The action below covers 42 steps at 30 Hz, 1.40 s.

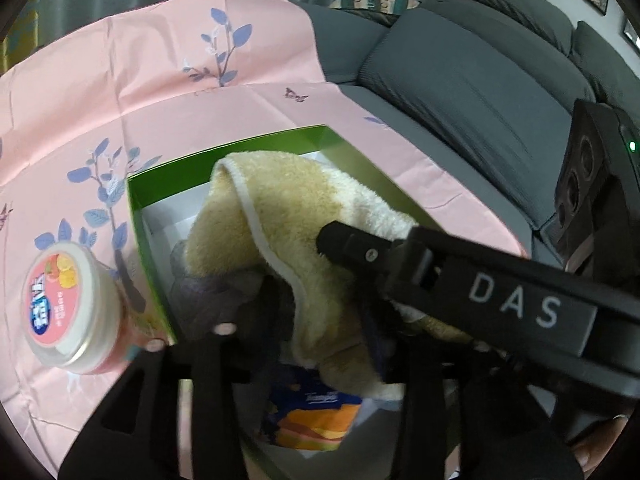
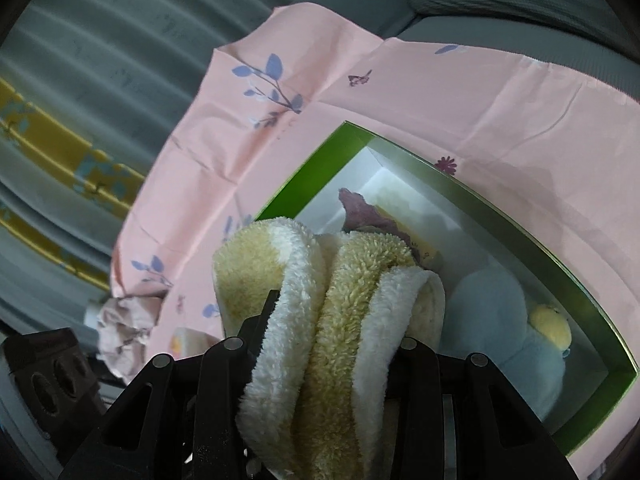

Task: Organize soft objects
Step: 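Lower the towel into the box and open the right gripper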

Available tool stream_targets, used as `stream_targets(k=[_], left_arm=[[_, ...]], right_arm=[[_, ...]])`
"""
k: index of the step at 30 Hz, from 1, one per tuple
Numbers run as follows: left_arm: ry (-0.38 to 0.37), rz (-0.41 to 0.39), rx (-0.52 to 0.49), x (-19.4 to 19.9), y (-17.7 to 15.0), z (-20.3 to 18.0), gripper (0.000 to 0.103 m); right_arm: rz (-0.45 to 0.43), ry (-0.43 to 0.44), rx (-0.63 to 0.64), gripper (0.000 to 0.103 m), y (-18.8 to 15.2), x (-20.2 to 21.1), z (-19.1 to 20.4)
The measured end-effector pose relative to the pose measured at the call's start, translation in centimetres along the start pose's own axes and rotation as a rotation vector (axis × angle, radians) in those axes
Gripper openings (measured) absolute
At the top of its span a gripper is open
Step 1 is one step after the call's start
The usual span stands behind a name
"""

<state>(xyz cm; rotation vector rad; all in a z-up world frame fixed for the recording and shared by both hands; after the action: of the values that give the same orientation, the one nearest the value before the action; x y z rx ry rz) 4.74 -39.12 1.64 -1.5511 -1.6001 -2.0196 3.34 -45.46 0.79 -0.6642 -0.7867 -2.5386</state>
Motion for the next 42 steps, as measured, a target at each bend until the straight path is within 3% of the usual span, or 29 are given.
stream_targets(k=[1,3,5,7,9,13,17,25,34,42], left_arm=[[0.013,0.004,-0.001,0.1,0.0,0.2,0.063],[0.017,-0.011,0.003,1.2,0.3,0.5,0.065],[0.014,-0.029,-0.004,2.2,0.5,0.5,0.076],[0.037,-0.057,-0.020,3.4,0.7,0.5,0.088],[0.056,-0.093,-0.026,4.9,0.9,0.6,0.093],[0.083,-0.132,-0.024,7.5,1.1,1.0,0.102],[0.135,-0.171,-0.034,9.6,1.1,1.5,0.102],[0.157,-0.204,0.023,12.6,0.6,2.7,0.102],[0.114,-0.215,0.055,13.8,0.5,2.9,0.102],[0.077,-0.215,0.044,14.2,0.0,2.4,0.101]], right_arm=[[-0.002,-0.008,0.007,0.040,0.1,0.0,0.0],[-0.008,-0.012,0.013,0.040,0.2,0.1,0.1],[-0.013,-0.004,0.022,0.040,0.3,0.8,0.5],[-0.037,-0.009,0.044,0.050,0.4,1.9,1.0],[-0.066,-0.016,0.067,0.068,0.5,3.0,1.6],[-0.115,-0.042,0.106,0.077,0.6,5.1,2.8],[-0.116,-0.091,0.138,0.087,0.1,6.6,3.7],[-0.177,-0.167,0.186,0.088,-0.3,9.6,4.9],[-0.237,-0.278,0.188,0.088,-0.4,12.3,4.7],[-0.238,-0.304,0.182,0.088,-0.4,12.2,4.6]])
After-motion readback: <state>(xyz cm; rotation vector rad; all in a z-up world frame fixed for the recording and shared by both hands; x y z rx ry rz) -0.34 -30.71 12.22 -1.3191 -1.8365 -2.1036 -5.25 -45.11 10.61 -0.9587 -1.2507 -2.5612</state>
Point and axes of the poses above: each gripper's, at about its wrist camera, not at the fingertips, and x roughly against the way its jaws point, z to its left, y to its top, the point moved 9 cm from there along -x, roughly the way its jaws point, and after that the axes turned 8 degrees about y, right-handed, at the moved point
